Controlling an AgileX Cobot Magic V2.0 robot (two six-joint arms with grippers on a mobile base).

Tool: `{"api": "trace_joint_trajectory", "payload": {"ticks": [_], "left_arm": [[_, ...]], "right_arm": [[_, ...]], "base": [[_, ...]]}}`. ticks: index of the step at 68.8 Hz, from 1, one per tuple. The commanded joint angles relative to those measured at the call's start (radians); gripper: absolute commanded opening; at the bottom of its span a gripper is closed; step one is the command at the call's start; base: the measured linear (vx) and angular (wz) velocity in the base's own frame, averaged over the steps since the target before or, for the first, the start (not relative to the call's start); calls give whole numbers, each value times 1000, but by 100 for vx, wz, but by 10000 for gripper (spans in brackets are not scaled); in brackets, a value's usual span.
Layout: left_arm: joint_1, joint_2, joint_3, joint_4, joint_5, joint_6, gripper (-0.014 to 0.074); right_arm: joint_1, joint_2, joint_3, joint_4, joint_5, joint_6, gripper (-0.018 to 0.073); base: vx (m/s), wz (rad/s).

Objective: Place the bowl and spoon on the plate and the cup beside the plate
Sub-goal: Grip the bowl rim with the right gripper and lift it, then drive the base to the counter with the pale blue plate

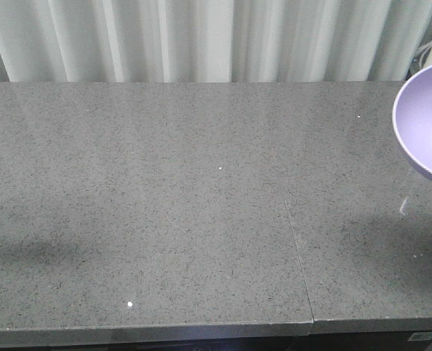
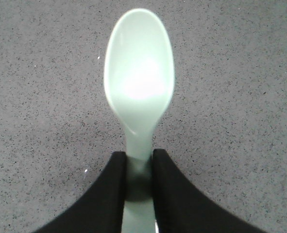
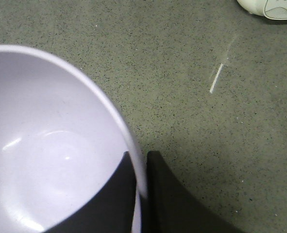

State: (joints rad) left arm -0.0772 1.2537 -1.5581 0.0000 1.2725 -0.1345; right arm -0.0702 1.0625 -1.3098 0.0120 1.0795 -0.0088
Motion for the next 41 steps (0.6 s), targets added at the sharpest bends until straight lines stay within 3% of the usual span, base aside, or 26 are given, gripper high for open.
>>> {"api": "trace_joint_trajectory", "payload": {"ticks": [1, 41], "left_arm": [[-7, -23, -28, -7, -22, -3, -6], [-7, -23, -28, -7, -22, -3, -6]], "right_arm": [[-4, -8, -28, -4, -59, -9, -6], [-4, -8, -28, -4, -57, -9, -6]], "base": [[0, 0], [0, 0]]}}
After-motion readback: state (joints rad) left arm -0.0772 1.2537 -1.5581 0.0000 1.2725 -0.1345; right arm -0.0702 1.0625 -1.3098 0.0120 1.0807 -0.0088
